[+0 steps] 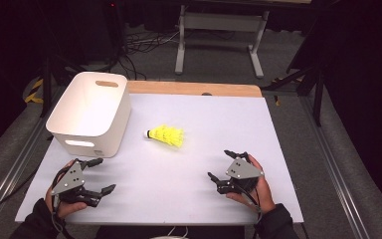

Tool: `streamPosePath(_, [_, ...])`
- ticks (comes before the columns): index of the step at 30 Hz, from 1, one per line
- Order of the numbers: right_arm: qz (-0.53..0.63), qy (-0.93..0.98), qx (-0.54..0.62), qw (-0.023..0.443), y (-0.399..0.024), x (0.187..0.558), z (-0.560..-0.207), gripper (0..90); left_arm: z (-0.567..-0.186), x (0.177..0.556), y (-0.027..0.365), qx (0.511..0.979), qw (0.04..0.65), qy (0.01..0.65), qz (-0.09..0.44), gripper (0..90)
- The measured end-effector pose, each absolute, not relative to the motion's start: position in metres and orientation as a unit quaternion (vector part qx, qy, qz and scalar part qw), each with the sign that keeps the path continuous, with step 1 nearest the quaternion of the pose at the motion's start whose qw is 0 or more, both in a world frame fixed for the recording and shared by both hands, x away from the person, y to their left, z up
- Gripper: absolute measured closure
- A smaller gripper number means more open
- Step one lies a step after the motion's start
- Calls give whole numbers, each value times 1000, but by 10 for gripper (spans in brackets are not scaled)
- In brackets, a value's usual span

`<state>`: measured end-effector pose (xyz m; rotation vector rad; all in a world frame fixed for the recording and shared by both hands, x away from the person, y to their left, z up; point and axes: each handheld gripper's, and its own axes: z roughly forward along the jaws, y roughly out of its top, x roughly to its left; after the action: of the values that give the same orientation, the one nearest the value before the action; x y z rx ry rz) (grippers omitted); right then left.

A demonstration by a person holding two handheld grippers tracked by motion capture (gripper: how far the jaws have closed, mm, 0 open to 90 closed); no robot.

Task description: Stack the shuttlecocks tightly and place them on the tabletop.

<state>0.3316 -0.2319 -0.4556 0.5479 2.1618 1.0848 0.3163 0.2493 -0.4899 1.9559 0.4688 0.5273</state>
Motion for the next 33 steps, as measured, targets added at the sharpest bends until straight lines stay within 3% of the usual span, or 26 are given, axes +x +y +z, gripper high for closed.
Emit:
streamPosePath(15, [423, 816, 240, 313, -252, 329, -467, 124, -490, 318, 250, 809, 509, 196, 218, 88])
streamPosePath(33, [431, 819, 233, 298, -244, 335, -467, 124, -490, 319, 252, 810, 508, 194, 221, 87])
